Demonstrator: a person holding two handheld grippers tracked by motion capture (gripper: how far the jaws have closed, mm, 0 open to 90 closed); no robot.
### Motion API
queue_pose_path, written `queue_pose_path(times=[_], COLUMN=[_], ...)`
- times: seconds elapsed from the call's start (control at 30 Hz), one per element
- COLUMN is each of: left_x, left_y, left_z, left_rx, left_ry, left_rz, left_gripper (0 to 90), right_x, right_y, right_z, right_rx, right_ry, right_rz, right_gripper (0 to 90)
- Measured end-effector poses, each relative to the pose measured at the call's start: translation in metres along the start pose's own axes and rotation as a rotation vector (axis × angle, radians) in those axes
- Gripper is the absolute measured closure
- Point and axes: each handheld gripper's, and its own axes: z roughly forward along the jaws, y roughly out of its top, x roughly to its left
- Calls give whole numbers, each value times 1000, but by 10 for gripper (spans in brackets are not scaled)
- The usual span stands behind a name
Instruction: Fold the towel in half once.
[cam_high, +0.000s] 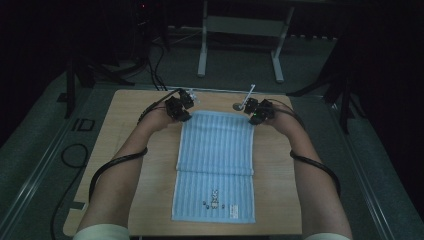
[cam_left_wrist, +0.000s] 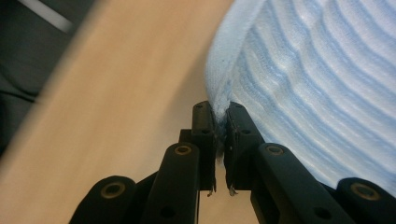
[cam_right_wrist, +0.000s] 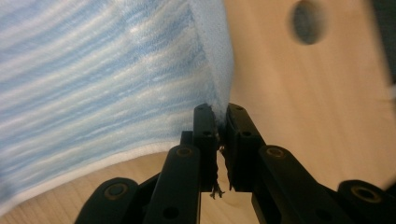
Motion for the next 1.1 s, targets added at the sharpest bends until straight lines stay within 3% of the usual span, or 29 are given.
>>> queue_pose_path(times=[0.07,0.1,0.13,0.17,0.2,0.23,0.33,0.4,0.47,0.63,0.67,0.7,0.77,0.8,0.87,0.93,0.97,1.1], left_x=[5,5,6,8,10,10,14,14,6,-29,-29,-37,-54,-60,-73,-85,-91,-113], left_y=[6,6,8,9,8,8,3,-1,-10,-42,-42,-50,-62,-67,-75,-84,-89,-104], left_z=[-22,-22,-31,-39,-54,-54,-72,-77,-75,-58,-58,-54,-49,-48,-50,-55,-58,-65], left_rx=[-64,-64,-92,-118,-164,-164,-228,-233,-213,-173,-173,-164,-151,-143,-151,-167,-178,-179], left_ry=[56,56,81,64,107,107,99,100,72,-20,-20,-63,-94,-112,-116,-135,-149,-179], left_rz=[-5,-5,-10,-25,-19,-19,-30,-26,-3,57,57,57,78,85,95,102,104,137], left_gripper=[838,838,838,838,838,838,837,836,836,830,830,830,830,829,830,829,829,824], right_x=[-6,-6,-9,-14,-15,-15,-16,-11,-7,41,41,52,71,87,92,114,114,143], right_y=[3,3,4,6,7,7,8,7,5,-12,-12,-18,-28,-38,-42,-58,-58,-81], right_z=[-17,-17,-26,-46,-56,-56,-91,-98,-100,-78,-78,-73,-65,-64,-66,-70,-70,-74], right_rx=[-25,-25,-40,-83,-102,-102,-184,-203,-206,-129,-129,-119,-106,-109,-119,-158,-158,-199], right_ry=[-27,-27,-48,-91,-112,-112,-166,-172,-158,-117,-117,-91,-60,-43,-34,-17,-17,15], right_rz=[11,11,10,11,11,11,21,4,1,-121,-121,-134,-169,-177,-173,-168,-168,-163], right_gripper=[840,840,840,840,840,840,839,839,839,837,837,837,836,836,836,834,834,832])
